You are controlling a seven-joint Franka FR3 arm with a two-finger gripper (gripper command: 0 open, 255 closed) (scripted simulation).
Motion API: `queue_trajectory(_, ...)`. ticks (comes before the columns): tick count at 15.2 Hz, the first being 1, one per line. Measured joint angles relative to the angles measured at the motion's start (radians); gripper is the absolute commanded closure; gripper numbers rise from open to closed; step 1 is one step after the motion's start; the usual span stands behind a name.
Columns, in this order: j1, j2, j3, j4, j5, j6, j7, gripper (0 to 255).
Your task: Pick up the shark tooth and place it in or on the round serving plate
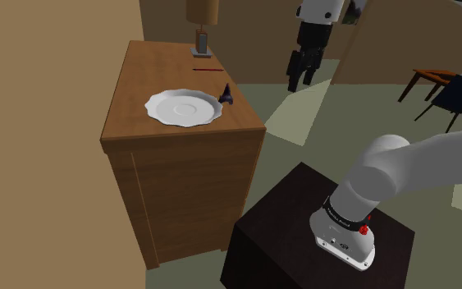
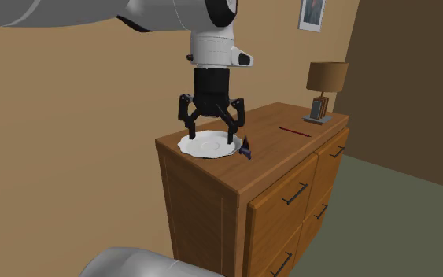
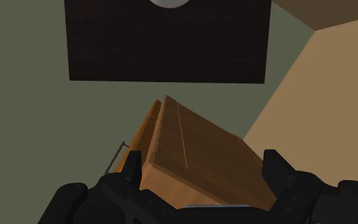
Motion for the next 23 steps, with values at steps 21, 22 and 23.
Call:
queue_trajectory(21, -0.031, 0.537, -0.032, 0.113, -0.039, 0.594, -0.090, 0)
queue_trajectory(22, -0.032, 0.572, -0.033, 0.136, -0.041, 0.615, -0.093, 0)
queue_trajectory(23, -0.034, 0.605, -0.035, 0.156, -0.042, 0.638, -0.099, 0)
